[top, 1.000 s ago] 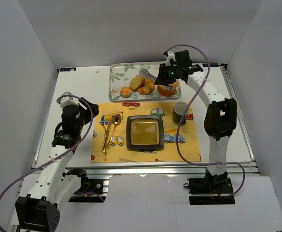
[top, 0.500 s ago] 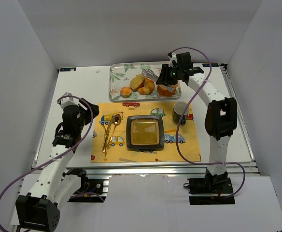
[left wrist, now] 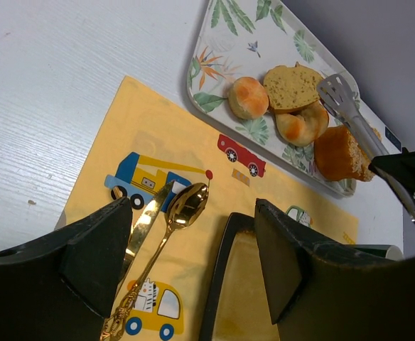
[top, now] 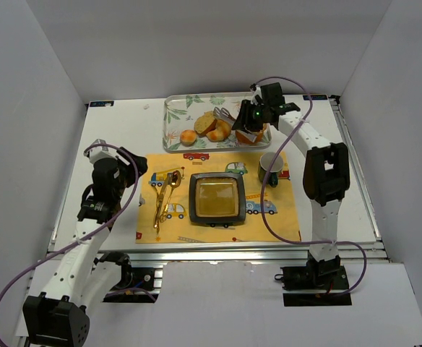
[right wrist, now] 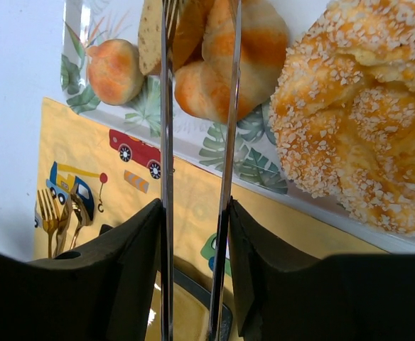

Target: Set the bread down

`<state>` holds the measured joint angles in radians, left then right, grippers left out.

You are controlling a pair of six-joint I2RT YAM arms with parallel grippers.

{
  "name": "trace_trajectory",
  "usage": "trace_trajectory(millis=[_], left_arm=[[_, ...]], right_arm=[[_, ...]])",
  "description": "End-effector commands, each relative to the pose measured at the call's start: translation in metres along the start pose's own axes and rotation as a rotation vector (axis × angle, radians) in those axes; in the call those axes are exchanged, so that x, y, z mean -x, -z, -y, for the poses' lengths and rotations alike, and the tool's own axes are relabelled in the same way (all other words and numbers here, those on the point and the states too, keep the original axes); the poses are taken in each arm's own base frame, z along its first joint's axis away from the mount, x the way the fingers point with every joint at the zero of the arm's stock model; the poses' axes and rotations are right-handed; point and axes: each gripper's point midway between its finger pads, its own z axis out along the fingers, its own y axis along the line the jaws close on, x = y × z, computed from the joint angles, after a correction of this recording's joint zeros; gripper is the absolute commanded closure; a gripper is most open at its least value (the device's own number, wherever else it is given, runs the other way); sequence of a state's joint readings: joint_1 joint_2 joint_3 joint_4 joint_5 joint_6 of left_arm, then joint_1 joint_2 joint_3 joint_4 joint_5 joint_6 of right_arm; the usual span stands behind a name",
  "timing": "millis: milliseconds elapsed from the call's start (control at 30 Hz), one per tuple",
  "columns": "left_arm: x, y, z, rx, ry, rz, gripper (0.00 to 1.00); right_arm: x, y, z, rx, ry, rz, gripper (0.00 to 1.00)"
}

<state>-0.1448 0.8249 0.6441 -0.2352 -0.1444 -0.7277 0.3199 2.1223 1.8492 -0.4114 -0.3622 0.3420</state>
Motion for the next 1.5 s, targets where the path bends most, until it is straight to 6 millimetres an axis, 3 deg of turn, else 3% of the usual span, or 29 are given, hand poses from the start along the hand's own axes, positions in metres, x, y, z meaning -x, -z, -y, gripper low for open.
trace_trajectory(millis=[0, 467, 633, 733, 867, 1067, 1167, 1267, 1367, 1400, 1467], left_arm=[[0.01, 0.006, 0.001, -0.001, 0.015, 0.036, 0.21], [0.012, 0.007, 0.003, -0.009, 0.021, 0.045, 0.21], [0.012, 0.008, 0.003, -0.01, 0.023, 0.046, 0.21], [0.015, 0.01, 0.004, -0.013, 0.024, 0.056, 0.21], [0.014, 0.01, 0.003, -0.014, 0.028, 0.059, 0.21], [0.015, 0.009, 0.004, -0.014, 0.022, 0.059, 0.21], [0.016, 0.009, 0.006, -0.019, 0.018, 0.06, 0.21], [0.017, 0.008, 0.006, -0.023, 0.019, 0.063, 0.21], [0.016, 0.007, 0.007, -0.031, 0.019, 0.062, 0.21], [0.015, 0.006, 0.008, -0.034, 0.018, 0.061, 0.21], [0.013, 0.005, 0.007, -0.034, 0.017, 0.055, 0.21]], right_arm=[[0.014, -0.001, -0.016, 0.034, 0.009, 0.043, 0.55], [-0.002, 0.004, -0.033, 0.11, -0.055, 0.001, 0.66], [-0.002, 0.007, -0.037, 0.141, -0.069, 0.0, 0.92], [0.009, 0.021, -0.042, 0.178, -0.083, 0.026, 1.0], [0.032, 0.045, -0.045, 0.23, -0.079, 0.094, 1.0], [0.036, 0.073, -0.052, 0.284, -0.07, 0.12, 1.0], [0.022, 0.086, -0.06, 0.325, -0.049, 0.085, 1.0], [-0.01, 0.105, -0.072, 0.399, 0.019, 0.0, 1.0], [-0.056, 0.13, -0.074, 0.444, 0.107, -0.102, 1.0], [-0.084, 0.137, -0.071, 0.463, 0.08, -0.18, 1.0], [-0.106, 0.156, -0.07, 0.487, 0.203, -0.2, 1.0]])
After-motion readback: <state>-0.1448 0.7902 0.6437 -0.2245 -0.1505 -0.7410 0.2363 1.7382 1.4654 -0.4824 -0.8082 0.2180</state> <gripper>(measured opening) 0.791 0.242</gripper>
